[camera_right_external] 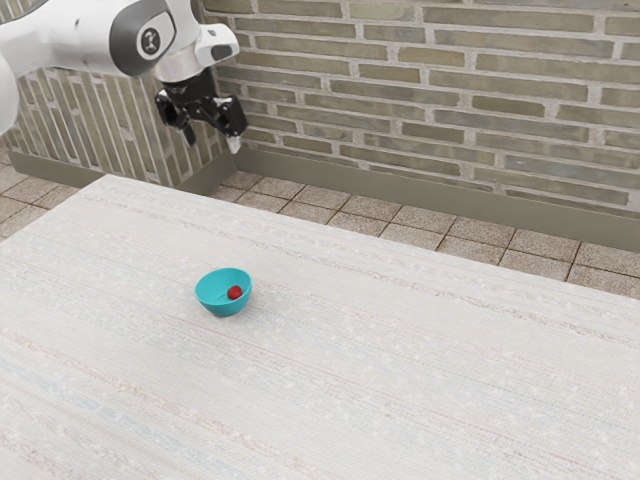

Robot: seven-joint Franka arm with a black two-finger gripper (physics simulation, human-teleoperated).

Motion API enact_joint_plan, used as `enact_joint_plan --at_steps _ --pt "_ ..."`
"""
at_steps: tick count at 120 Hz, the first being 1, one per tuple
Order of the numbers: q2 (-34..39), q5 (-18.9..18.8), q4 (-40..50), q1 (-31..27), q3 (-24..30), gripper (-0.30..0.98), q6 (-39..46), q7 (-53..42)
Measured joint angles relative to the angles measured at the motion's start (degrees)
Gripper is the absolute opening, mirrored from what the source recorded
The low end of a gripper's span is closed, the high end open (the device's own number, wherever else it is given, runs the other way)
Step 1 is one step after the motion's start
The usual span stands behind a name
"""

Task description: Take strawberry from the bowl

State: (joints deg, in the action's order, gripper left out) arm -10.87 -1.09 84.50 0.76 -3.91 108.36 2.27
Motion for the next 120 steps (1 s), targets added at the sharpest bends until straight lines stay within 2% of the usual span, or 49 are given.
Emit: enact_joint_plan --at_steps 20,60,91,120 --pt "-0.65 -1.09 0.06 -0.04 0.28 0.67 -3.47 -0.14" --pt "-6.55 -1.47 4.41 -0.06 0.10 0.68 -2.56 0.44" --pt "-6.79 -0.71 12.46 -0.33 0.04 0.49 2.09 1.29" --pt "-6.55 0.36 18.72 -0.83 -0.04 0.40 6.63 1.79"
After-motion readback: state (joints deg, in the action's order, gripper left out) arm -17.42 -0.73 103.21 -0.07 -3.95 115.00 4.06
